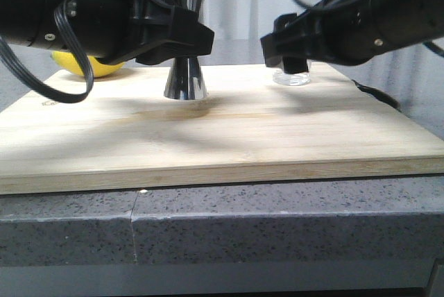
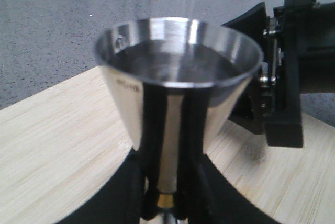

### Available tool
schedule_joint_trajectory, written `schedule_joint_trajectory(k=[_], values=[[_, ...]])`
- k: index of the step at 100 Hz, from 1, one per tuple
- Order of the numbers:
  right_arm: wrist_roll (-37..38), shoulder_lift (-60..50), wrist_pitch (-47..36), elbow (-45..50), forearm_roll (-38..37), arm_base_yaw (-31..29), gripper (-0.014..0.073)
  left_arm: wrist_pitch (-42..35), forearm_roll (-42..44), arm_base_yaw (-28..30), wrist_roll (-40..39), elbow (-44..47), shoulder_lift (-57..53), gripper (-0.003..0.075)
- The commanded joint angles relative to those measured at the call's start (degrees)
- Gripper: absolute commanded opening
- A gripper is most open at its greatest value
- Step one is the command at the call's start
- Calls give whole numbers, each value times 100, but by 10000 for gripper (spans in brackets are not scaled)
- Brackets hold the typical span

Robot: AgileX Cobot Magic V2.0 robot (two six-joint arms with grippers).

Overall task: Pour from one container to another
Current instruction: 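Open the right gripper and withdraw it from the beaker, then set the filled jigger down on the board with the left gripper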

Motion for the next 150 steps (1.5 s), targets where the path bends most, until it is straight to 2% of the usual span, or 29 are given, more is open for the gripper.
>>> schedule_joint_trajectory(k=[1, 15, 28, 58, 82, 120, 150], values=[[7, -449, 66, -130, 57, -34, 517, -502, -122, 6, 3, -188, -241, -19], [7, -849, 821, -130, 83, -34, 517, -558, -122, 196, 3, -188, -241, -19], [7, -1194, 1074, -130, 83, -34, 517, -608, -122, 401, 3, -188, -241, -19], [-4, -2150, 1126, -130, 83, -34, 517, -713, -88, 714, 3, -188, -241, -19], [-4, -2665, 1116, -130, 83, -34, 516, -945, -75, 726, 28, -188, -241, -19], [-4, -2784, 1116, -130, 83, -34, 514, -998, -75, 726, 182, -177, -97, -19], [-4, -2784, 1116, -130, 83, -34, 514, -1456, -75, 726, 182, -177, 222, -19]])
